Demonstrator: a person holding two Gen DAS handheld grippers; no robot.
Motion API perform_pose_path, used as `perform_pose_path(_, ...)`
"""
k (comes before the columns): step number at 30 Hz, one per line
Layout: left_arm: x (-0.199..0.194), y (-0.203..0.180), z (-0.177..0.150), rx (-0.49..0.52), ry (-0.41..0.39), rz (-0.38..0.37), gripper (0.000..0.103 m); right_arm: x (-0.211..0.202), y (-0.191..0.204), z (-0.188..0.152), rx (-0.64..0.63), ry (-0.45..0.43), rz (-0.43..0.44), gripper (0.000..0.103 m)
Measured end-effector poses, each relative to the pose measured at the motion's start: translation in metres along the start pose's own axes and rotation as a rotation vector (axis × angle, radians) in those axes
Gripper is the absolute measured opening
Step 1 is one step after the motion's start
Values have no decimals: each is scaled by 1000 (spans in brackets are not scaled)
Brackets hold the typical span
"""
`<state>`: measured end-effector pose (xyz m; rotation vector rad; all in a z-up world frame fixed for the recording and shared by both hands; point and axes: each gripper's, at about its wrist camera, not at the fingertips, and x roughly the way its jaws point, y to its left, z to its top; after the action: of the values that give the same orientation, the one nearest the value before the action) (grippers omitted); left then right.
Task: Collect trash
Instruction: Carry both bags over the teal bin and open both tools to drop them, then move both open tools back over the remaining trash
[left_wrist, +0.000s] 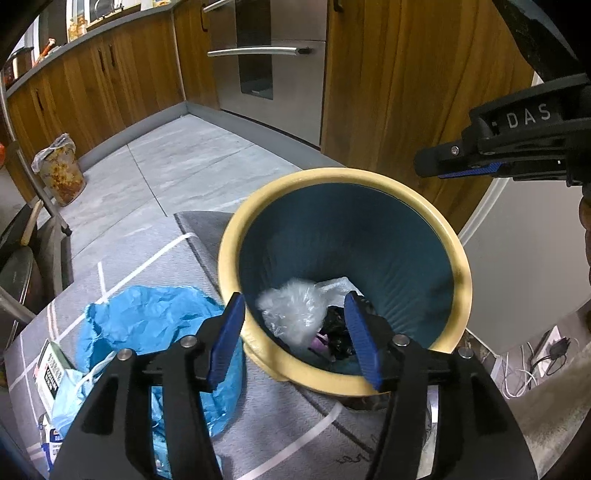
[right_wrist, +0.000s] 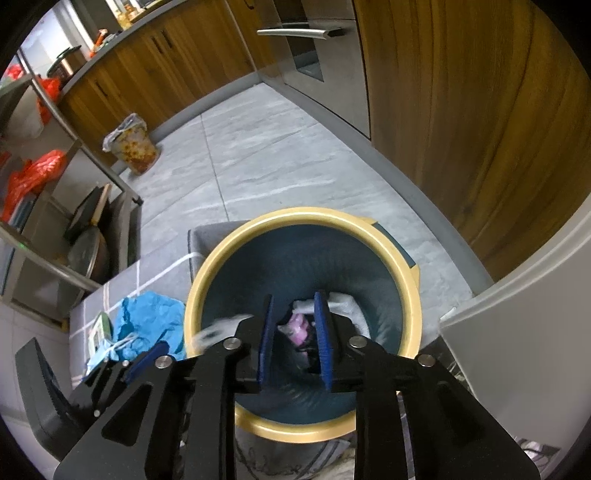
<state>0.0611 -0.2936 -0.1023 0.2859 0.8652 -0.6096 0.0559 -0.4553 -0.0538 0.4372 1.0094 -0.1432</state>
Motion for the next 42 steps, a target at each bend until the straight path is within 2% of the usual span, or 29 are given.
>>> perform_pose_path(4, -12, 6, -2, -11, -17, 17, 65, -5, 5, -3, 2, -14, 4, 39)
perform_pose_path(14, -48, 27, -17, -36, -43, 57, 67, -14, 28, -11, -20, -25, 28, 53)
perform_pose_path(22, -83, 45, -31, -61, -70, 100, 71, -26, 54, -23, -46, -49, 45, 74)
perform_pose_path(29, -119, 80, -47, -136, -101, 159, 73, -29, 87, -40, -101, -36, 65, 76)
perform_pose_path(42, -171, 165, -109, -328, -93, 304, 74, -26, 165, -79, -243, -12, 109, 80)
